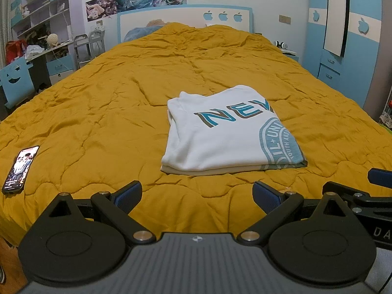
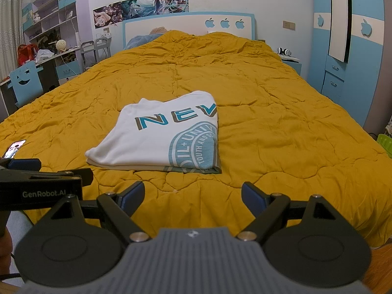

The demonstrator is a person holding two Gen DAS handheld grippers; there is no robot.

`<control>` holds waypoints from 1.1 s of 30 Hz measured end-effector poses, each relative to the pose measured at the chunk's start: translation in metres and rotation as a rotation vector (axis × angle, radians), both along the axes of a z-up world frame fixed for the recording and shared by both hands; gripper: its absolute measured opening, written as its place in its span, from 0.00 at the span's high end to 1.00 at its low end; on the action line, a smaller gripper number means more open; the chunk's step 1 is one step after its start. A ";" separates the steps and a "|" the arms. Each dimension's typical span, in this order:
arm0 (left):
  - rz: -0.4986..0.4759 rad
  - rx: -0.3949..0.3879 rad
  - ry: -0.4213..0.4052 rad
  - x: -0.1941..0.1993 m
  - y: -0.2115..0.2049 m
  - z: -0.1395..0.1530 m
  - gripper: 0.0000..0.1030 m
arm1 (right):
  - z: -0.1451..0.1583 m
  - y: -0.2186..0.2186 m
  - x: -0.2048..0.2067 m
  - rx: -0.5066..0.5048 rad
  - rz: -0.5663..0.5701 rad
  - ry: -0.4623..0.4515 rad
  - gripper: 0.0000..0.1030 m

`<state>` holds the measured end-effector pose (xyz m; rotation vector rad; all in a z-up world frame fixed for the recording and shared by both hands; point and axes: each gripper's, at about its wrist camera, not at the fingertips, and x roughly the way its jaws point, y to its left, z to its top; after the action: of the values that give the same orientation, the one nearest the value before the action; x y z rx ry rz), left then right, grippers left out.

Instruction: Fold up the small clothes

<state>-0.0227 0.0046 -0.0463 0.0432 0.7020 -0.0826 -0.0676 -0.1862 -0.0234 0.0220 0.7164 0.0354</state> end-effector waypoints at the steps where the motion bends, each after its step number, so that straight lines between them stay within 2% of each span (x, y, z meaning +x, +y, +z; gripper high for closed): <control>1: 0.000 0.000 0.000 0.000 0.000 0.000 0.00 | 0.000 0.000 0.000 0.000 0.000 0.000 0.21; 33: -0.008 0.010 -0.011 0.001 0.007 0.003 0.00 | 0.000 -0.001 0.000 -0.001 -0.002 0.001 0.21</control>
<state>-0.0219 0.0118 -0.0433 0.0566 0.6911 -0.0865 -0.0675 -0.1872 -0.0235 0.0213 0.7170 0.0330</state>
